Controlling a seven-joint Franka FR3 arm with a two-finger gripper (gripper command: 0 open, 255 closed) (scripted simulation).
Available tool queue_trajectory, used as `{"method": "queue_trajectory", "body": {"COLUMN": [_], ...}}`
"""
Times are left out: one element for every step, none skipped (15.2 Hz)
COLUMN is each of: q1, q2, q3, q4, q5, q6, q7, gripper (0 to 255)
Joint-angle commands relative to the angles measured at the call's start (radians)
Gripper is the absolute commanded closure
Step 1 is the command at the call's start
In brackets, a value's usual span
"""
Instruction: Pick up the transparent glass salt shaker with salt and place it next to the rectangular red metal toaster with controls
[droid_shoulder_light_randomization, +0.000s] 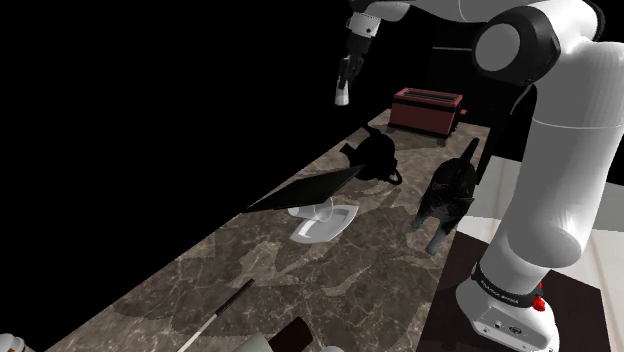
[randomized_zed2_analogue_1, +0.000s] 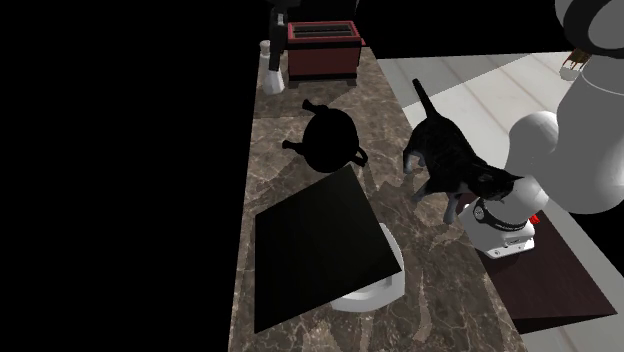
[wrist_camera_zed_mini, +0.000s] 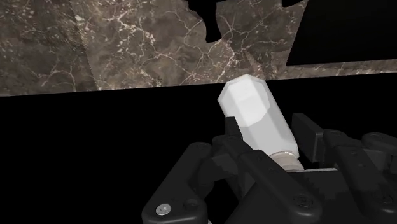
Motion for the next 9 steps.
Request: {"method": "queue_trajectory", "body": {"q1": [-0.032,-0.046,-0.061,-0.077,-0.093,-0.110,-0.127,-0.145,-0.164], "q2": [0.001,0.003,0.005,0.009,0.014,0.020,0.027,0.035,0.045], "q3": [-0.018,-0.026,-0.035,-0.043,-0.052,-0.060,-0.068,-0.076,-0.084], "q4": [0.008,0.009,0.013,0.018,0.024,0.032,0.042,0.053,0.066], "q5": [0.010,0.015,0.020,0.026,0.032,0.039,0.046,0.053,0.062], "q6": [-0.019,-0.026,-0.033,-0.042,-0.050,-0.060,-0.069,-0.080,-0.091], "q7": [-0.047,-0.070,-0.092,-0.114,-0.137,-0.160,-0.182,-0.205,-0.228], "gripper": [255,255,255,255,255,255,255,255,255]}}
